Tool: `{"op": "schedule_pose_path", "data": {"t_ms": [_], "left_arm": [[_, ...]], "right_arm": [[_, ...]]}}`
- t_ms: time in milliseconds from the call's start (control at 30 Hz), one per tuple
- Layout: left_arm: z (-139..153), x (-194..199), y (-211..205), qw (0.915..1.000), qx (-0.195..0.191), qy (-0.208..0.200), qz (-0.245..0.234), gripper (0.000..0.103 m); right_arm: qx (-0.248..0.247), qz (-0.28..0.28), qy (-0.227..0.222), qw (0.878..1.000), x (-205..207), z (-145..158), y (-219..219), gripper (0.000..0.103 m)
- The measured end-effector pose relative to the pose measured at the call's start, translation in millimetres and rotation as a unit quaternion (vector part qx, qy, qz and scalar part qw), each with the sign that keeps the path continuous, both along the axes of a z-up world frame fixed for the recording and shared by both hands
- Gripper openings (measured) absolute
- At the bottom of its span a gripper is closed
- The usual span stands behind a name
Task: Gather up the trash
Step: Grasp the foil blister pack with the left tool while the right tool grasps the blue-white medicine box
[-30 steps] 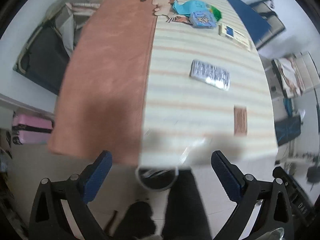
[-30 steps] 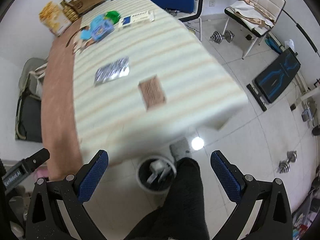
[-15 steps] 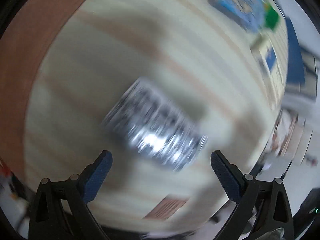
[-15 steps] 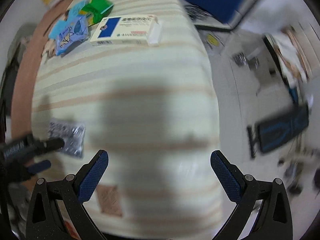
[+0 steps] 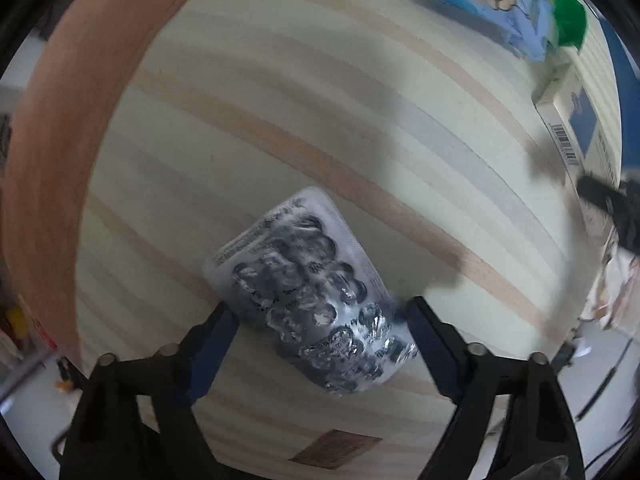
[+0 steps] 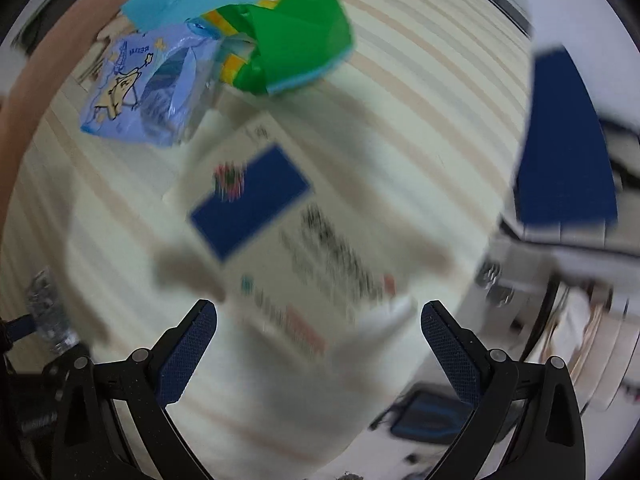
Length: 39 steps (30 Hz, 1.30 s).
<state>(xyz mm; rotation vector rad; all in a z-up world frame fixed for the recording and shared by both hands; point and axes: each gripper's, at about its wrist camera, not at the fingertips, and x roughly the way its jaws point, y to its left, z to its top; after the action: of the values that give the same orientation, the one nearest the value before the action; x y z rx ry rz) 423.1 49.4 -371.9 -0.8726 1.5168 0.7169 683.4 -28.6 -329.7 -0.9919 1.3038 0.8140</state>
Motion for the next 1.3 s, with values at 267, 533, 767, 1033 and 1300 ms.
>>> {"op": "schedule_pose_path", "data": {"t_ms": [267, 533, 767, 1033, 1300], "left_arm": [[10, 1, 13, 0.999, 0.019, -0.003, -0.041, 0.071], [19, -4, 16, 0.9936, 0.03, -0.032, -0.104, 0.064], [21, -2, 27, 0.9927, 0.03, -0.026, -0.114, 0.064], [30, 37, -12, 0.9796, 0.038, -0.055, -0.19, 0.056], [21, 31, -32, 0.9808, 0.035, -0.043, -0.187, 0.06]], "right_arm": [[0.001, -0.03, 0.035, 0.999, 20, -16, 15, 0.098], [-0.008, -0.228, 0.128, 0.965, 2, -18, -65, 0.098], [0.025, -0.244, 0.167, 0.955, -29, -12, -92, 0.098], [0.037, -0.24, 0.12, 0.963, -27, -8, -96, 0.089], [0.064, -0.306, 0.137, 0.94, -41, 2, -104, 0.091]]}}
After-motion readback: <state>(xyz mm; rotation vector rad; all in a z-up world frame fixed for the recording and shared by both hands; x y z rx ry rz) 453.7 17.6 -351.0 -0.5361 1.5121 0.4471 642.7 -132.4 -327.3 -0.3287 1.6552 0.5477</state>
